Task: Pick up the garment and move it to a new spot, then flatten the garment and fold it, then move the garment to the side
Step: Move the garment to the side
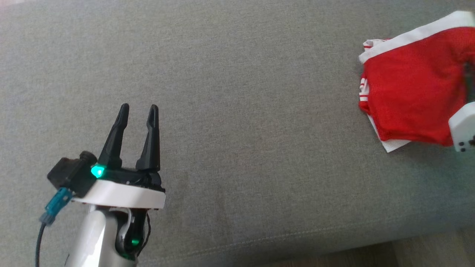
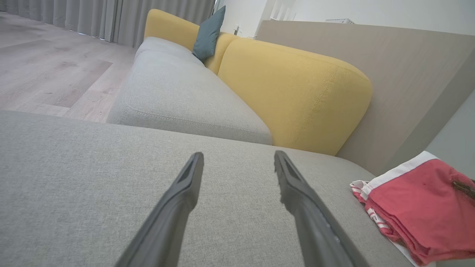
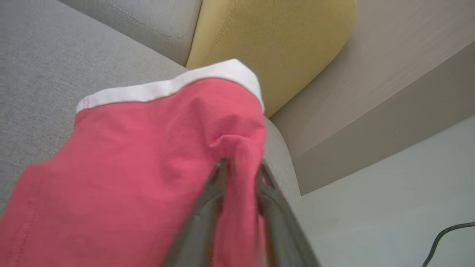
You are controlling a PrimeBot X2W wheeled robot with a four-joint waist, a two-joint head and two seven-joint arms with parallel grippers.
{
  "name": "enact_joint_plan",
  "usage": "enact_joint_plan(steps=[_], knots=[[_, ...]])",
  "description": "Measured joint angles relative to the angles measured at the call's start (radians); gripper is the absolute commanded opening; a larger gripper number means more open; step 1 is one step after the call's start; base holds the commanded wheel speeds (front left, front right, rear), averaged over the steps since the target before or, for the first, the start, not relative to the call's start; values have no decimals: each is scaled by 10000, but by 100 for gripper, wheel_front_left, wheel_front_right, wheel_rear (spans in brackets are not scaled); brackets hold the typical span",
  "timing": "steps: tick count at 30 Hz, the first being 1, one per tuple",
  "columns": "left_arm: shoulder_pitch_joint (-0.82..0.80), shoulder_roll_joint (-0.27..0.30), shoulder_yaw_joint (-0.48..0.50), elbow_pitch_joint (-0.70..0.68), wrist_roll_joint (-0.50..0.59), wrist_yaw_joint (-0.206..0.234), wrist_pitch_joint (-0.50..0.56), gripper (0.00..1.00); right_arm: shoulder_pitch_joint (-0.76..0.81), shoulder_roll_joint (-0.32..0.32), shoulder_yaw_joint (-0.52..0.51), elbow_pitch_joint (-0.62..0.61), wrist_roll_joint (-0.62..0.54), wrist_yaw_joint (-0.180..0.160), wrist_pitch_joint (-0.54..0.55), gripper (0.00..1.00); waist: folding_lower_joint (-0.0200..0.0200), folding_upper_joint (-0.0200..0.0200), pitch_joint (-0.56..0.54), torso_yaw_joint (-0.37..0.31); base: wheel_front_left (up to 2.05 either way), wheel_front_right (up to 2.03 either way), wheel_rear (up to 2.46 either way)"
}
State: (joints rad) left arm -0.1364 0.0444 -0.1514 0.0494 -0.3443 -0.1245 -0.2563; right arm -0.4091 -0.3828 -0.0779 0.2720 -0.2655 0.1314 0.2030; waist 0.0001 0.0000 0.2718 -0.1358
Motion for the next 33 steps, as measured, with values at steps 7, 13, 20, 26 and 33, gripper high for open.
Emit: enact_joint_plan(steps=[7,13,20,26,33], knots=[[-3,0,8,58,-2,0,-2,100,141,357,-299,-376,-194,0,-253,100,0,0,-126,-32,0,0,0],[-2,0,6,119,-2,0,-2,100,127,771,-397,-445,-245,0,-685,100,0,0,-305,-27,0,0,0],[19,-2,36,159,-2,0,-2,100,106,2096,-274,-817,-29,0,-1603,100,0,0,-763,30,0,0,0],[196,-2,73,165,-46,10,-2,100,179,3112,-17,-1129,456,0,-2441,100,-1,0,-1270,177,0,0,0],[724,0,67,169,-104,230,0,100,1641,3287,794,-1312,2372,0,-3423,100,-1,0,-1945,478,0,0,0]])
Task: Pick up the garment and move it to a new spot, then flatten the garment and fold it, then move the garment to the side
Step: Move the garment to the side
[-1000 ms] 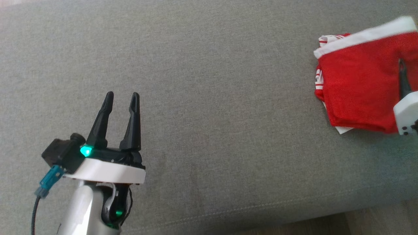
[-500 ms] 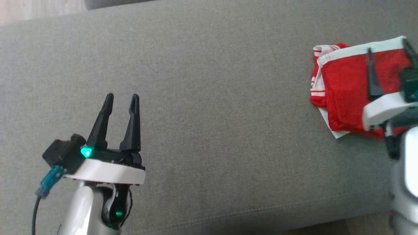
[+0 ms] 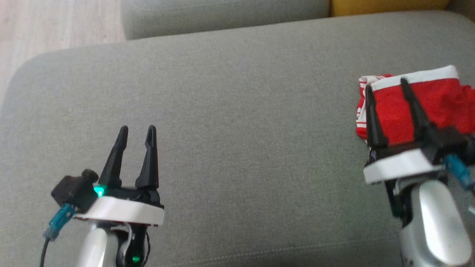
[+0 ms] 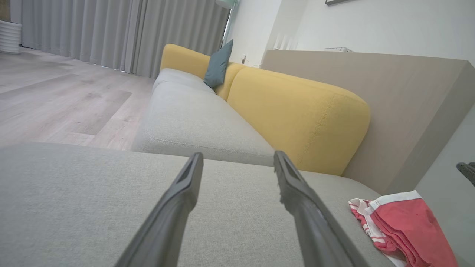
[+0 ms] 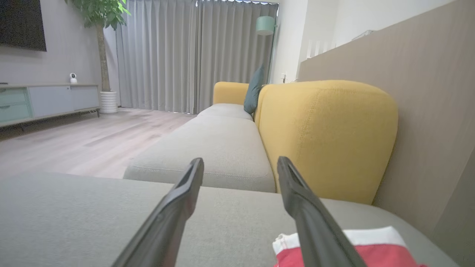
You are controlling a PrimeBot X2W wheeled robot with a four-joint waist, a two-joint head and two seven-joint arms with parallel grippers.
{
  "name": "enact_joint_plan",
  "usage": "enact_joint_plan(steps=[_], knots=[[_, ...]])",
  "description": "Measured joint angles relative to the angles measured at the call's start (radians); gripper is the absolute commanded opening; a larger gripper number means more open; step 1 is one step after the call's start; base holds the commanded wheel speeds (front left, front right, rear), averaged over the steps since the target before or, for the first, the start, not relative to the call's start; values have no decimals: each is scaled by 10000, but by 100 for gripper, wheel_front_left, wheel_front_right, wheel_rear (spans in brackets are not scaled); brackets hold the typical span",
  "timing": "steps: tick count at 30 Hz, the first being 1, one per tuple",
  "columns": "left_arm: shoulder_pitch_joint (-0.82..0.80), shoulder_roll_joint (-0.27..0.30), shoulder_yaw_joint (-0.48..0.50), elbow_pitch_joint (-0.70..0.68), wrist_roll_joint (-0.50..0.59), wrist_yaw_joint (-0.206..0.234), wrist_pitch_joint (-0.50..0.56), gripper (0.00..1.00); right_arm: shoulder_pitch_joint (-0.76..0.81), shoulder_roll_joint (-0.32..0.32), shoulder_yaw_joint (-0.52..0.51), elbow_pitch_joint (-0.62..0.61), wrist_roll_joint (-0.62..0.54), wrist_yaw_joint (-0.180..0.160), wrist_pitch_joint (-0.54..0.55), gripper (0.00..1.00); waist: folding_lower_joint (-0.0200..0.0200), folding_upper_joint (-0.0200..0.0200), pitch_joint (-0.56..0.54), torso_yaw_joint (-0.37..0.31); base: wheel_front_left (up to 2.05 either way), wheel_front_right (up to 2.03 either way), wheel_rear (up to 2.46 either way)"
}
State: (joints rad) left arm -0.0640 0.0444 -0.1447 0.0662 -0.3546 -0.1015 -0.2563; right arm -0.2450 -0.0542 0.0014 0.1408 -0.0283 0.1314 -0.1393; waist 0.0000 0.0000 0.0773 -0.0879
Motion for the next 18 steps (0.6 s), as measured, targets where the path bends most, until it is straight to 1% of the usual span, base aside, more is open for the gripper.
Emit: enact_joint_plan(steps=[5,9,12,18], knots=[[354,2,-12,36,0,61,0,100,924,21,263,52,702,0,-614,100,0,0,-357,187,0,0,0],[639,2,-8,61,6,136,0,100,1473,36,374,207,1152,0,-899,100,0,0,-564,296,0,0,0],[846,2,-19,104,316,127,0,100,1755,38,508,291,1329,0,-1009,100,0,0,-642,300,0,0,0],[1067,4,79,125,249,123,0,100,1984,52,677,343,1335,0,-1085,100,0,0,-693,236,0,0,0]])
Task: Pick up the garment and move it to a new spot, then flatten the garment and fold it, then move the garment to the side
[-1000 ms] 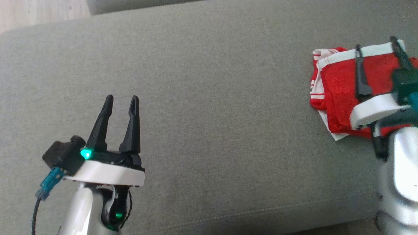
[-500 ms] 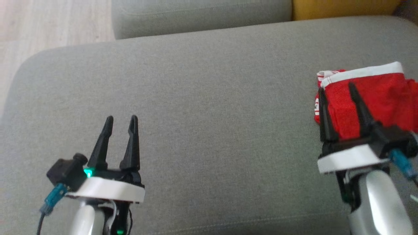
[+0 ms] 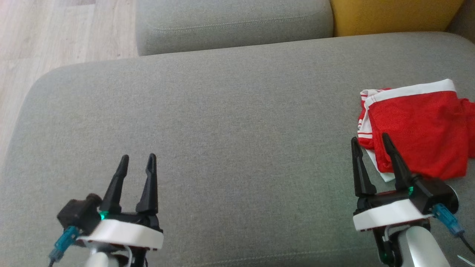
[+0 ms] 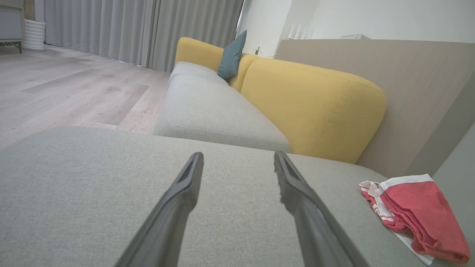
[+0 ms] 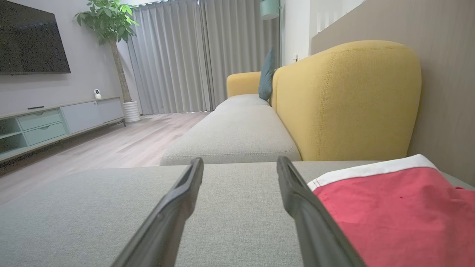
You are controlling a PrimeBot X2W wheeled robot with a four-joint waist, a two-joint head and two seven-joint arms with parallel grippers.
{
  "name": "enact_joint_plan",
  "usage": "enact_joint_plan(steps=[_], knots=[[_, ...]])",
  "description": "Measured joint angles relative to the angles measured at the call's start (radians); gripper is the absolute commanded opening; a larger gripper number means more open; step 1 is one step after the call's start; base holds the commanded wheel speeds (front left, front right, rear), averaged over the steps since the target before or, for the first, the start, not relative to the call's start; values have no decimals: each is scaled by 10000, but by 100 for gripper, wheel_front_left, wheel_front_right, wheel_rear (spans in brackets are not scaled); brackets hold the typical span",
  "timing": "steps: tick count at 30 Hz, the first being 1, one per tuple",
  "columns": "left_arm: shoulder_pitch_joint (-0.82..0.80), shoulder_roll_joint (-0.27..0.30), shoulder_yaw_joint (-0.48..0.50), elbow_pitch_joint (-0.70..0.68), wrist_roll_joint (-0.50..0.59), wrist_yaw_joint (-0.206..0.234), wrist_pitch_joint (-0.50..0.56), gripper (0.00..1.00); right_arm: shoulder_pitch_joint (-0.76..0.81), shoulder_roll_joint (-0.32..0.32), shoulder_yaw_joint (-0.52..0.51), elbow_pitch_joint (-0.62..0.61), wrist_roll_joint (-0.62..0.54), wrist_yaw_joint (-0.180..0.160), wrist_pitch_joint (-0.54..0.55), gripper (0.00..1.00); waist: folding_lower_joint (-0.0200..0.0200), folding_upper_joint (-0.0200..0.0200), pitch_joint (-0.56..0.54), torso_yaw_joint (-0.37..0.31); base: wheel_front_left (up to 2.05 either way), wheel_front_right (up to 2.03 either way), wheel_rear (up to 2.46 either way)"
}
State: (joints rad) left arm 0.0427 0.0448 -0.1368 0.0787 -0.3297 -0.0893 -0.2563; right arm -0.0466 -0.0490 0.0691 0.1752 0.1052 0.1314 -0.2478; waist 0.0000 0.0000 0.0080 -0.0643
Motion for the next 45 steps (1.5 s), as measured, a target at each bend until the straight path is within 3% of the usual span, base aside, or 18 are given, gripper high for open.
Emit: enact_joint_plan(steps=[38,39,45], knots=[[195,2,247,-368,-255,12,0,100,202,4,194,224,105,0,-2,100,0,0,37,52,0,0,0],[194,-2,226,-280,-247,10,2,0,205,6,194,314,104,0,4,0,0,0,36,50,0,0,0],[632,-31,182,506,-456,10,88,0,721,13,211,991,334,0,42,0,0,0,36,62,0,0,0]])
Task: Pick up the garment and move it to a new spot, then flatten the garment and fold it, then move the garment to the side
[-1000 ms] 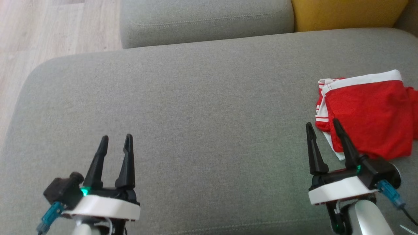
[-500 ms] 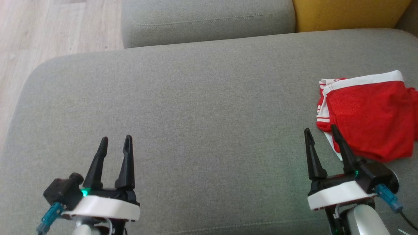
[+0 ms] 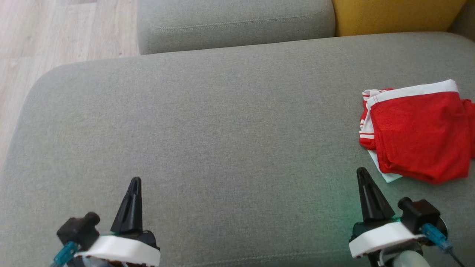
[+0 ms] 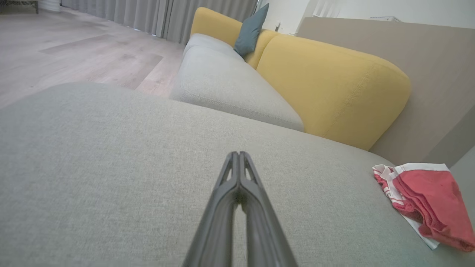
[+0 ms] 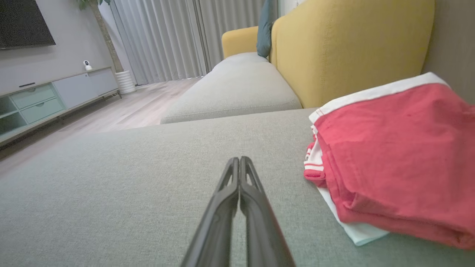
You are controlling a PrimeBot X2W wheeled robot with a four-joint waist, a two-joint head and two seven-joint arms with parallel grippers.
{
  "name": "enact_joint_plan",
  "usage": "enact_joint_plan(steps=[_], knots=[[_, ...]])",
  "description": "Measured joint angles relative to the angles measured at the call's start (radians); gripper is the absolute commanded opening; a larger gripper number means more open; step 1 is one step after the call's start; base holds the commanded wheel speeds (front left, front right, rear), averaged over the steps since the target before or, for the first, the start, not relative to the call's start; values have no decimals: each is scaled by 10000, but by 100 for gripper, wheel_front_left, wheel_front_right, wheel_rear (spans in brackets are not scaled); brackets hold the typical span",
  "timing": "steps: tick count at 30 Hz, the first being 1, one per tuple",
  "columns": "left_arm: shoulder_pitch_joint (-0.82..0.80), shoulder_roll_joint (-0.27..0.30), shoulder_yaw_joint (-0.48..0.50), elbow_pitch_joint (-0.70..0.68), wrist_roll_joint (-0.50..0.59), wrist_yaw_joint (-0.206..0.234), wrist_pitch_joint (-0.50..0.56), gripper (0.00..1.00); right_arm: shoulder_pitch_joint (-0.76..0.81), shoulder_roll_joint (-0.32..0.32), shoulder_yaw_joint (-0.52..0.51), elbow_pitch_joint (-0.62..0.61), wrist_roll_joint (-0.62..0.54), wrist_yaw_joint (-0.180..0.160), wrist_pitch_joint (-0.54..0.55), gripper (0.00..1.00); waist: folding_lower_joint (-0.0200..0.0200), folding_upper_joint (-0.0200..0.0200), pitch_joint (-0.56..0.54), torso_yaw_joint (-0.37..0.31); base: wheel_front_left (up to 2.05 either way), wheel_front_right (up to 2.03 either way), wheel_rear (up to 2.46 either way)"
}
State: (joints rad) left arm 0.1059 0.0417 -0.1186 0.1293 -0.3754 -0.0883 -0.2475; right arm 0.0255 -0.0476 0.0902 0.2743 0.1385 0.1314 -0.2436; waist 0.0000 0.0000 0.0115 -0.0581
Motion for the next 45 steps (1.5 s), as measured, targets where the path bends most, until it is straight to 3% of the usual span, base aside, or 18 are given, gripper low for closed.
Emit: enact_joint_plan(steps=[45], knots=[[-521,61,407,491,-4671,-100,1129,0,-160,-52,-468,-2,5605,0,1049,0,0,0,-31,215,0,0,0]])
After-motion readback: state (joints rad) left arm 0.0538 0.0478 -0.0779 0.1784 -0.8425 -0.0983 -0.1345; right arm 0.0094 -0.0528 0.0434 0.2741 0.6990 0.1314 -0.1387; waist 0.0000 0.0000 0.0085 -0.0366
